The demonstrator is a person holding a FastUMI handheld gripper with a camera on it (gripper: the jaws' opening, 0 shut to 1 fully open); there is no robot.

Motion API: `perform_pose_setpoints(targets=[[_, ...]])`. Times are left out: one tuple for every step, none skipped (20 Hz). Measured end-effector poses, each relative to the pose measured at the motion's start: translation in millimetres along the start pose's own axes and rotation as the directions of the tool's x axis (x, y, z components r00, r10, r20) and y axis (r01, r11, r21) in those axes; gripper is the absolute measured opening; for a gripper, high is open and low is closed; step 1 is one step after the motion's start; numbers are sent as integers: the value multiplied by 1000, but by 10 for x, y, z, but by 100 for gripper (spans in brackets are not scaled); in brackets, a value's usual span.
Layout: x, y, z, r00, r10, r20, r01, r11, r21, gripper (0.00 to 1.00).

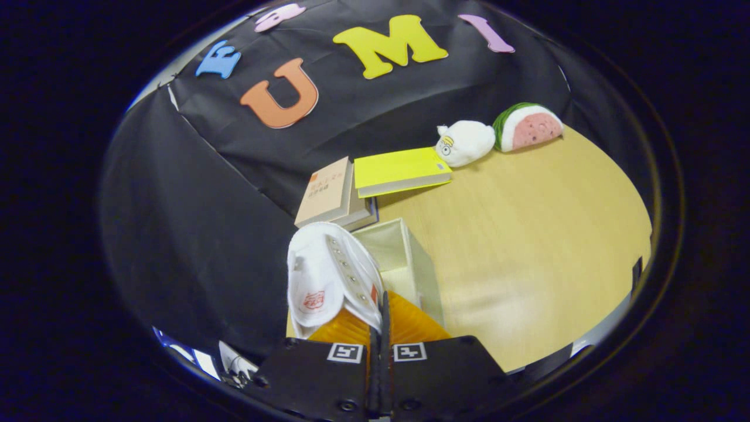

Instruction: Open the storage box then place both shoes into the box .Put the left shoe in first, then the right shoe, with the right side of both shoes facing outward in a uniform manner.

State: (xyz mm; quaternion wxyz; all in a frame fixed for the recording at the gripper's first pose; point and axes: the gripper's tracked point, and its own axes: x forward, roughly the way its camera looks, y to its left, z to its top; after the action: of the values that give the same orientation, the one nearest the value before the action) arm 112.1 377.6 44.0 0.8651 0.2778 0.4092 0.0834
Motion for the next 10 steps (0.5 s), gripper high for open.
perform_pose_setpoints(targets=[[52, 45, 12, 999, -14, 35, 13, 999, 33, 5], [101, 71, 44, 997, -29, 71, 24, 998, 65, 5], [138, 75, 71, 993, -47, 109, 36, 995, 97, 5], [163, 45, 94, 987, -69, 146, 50, 990, 131, 5], [193, 17, 86, 981, -99, 169, 71, 984, 161, 5], [215, -32, 63, 976, -125, 178, 92, 979, 182, 5], [205, -53, 110, 971, -158, 178, 123, 974, 192, 5], [221, -123, 52, 966, -187, 178, 152, 969, 195, 5], [233, -186, -1, 961, -214, 176, 179, 964, 195, 5], [235, -219, -43, 958, -221, 184, 184, 963, 195, 5]])
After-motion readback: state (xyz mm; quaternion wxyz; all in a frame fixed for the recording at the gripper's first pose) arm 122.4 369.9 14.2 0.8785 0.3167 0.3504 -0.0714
